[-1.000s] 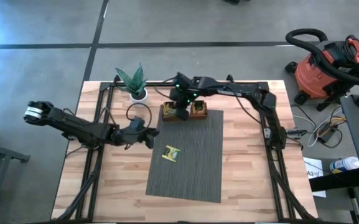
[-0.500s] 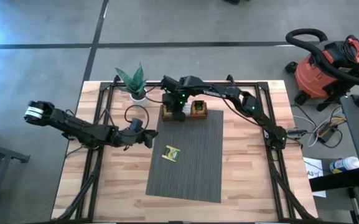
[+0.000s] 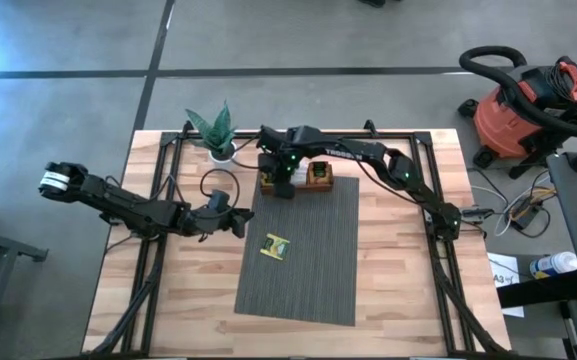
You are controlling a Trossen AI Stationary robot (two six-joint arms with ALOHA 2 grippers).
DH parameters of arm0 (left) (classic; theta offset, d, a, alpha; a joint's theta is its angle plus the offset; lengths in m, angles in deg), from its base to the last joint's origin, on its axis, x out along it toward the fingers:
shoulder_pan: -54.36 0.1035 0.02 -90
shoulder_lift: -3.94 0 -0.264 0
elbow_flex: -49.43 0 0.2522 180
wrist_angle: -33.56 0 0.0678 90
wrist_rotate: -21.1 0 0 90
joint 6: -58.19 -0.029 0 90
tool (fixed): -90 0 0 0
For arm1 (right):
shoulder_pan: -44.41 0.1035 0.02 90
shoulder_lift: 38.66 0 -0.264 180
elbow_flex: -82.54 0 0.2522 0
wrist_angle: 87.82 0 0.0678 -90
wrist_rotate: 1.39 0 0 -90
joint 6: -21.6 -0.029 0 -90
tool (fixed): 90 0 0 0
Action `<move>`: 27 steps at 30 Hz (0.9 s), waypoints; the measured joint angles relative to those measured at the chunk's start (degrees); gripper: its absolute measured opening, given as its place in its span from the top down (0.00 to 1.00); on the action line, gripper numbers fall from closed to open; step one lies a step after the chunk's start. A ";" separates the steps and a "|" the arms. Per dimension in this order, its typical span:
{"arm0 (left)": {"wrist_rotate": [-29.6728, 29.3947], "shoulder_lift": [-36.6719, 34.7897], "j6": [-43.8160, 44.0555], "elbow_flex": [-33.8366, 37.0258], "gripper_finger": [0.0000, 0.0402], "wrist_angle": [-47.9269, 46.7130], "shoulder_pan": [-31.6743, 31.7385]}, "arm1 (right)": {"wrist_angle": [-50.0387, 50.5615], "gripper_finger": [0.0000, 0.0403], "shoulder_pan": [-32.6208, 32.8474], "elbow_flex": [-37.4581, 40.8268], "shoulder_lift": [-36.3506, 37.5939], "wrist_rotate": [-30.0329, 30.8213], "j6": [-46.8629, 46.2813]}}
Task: Pick & Place Tea
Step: Put the right yellow tea bag into the left compartment of the wooden organizer, then put the yellow tea bag into the left compartment of the wooden organizer
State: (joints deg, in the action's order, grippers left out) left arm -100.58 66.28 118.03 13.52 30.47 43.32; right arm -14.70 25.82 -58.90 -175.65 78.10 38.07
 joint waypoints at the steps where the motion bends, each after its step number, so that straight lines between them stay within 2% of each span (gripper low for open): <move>1: 0.00 0.00 0.00 0.00 0.70 0.00 0.02 | 0.03 0.96 0.13 -0.01 0.00 -0.01 0.00; 7: 0.04 0.00 0.08 0.00 0.70 0.00 0.00 | 0.22 0.82 0.99 -0.02 0.00 -1.96 -2.01; 11: 0.24 0.00 0.10 0.00 0.70 0.02 -0.25 | 1.28 0.71 1.58 -0.02 0.58 -2.01 -2.34; 14: 0.59 0.00 -0.06 0.00 0.70 0.02 -0.78 | 1.20 0.67 1.66 -0.18 2.43 -0.69 -2.58; 17: 0.65 0.00 -0.81 0.00 0.70 0.04 -1.44 | 1.47 0.66 1.55 -0.26 3.85 1.55 -2.59; 22: 0.71 0.00 -0.97 0.00 0.70 0.31 -2.79 | 2.45 0.67 1.84 -0.17 4.51 1.58 -4.36; 27: 4.26 0.57 -4.21 -0.07 0.70 2.02 -5.99 | 6.29 0.70 4.03 0.21 6.65 -2.95 -5.31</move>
State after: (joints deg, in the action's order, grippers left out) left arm -96.32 66.85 113.82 13.45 32.50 37.33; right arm -8.41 29.85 -58.68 -169.00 75.15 32.76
